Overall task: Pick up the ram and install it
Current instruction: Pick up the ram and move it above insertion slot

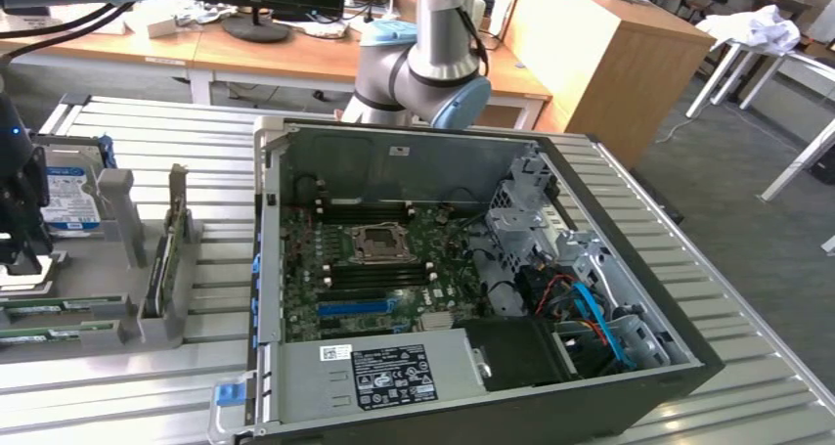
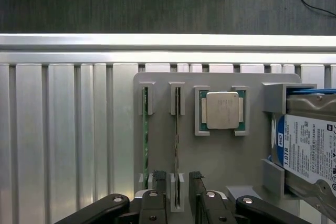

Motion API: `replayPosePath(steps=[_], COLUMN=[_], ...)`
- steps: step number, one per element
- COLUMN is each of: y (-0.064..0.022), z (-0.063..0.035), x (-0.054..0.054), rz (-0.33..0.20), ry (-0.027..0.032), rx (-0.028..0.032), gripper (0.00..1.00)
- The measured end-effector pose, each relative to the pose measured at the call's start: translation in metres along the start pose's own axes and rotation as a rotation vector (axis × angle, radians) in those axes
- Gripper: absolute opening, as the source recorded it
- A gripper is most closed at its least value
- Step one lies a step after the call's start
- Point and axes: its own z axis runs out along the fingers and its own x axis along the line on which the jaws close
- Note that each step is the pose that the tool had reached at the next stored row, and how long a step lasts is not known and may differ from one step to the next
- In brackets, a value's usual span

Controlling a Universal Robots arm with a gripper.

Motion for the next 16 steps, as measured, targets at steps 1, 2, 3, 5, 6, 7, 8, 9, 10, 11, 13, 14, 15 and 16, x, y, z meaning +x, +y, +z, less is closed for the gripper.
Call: replayPosePath(steps=[1, 2, 3, 5, 6, 7, 8, 9, 10, 11, 13, 14, 15, 16], y=[0.0000, 0.0000, 0.0001, 0.0004, 0.0009, 0.0015, 0.0021, 0.0027, 0.0033, 0.0039, 0.0053, 0.0061, 0.0068, 0.0075], z=[0.0000, 0.0000, 0.0001, 0.0001, 0.0000, 0.0000, -0.0001, -0.0001, -0.0001, -0.0002, -0.0002, -0.0002, -0.0003, -0.0003], x=[0.000, 0.000, 0.000, 0.001, 0.002, 0.003, 0.005, 0.006, 0.007, 0.008, 0.010, 0.011, 0.012, 0.013], rz=[0.000, 0.000, 0.000, 0.000, 0.000, 0.000, 0.000, 0.000, 0.000, 0.000, 0.000, 0.000, 0.000, 0.000], ry=[-0.0001, -0.0001, -0.0001, -0.0002, -0.0001, -0.0001, -0.0001, -0.0001, -0.0001, -0.0001, -0.0001, -0.0001, -0.0002, -0.0001], rx=[0.0000, 0.0000, 0.0000, 0.0002, 0.0001, 0.0001, 0.0001, 0.0001, 0.0001, 0.0001, 0.0001, 0.0002, 0.0001, 0.0001], gripper=[0.31, 0.31, 0.31, 0.31, 0.31, 0.31, 0.31, 0.31, 0.31, 0.31, 0.31, 0.31, 0.31, 0.31])
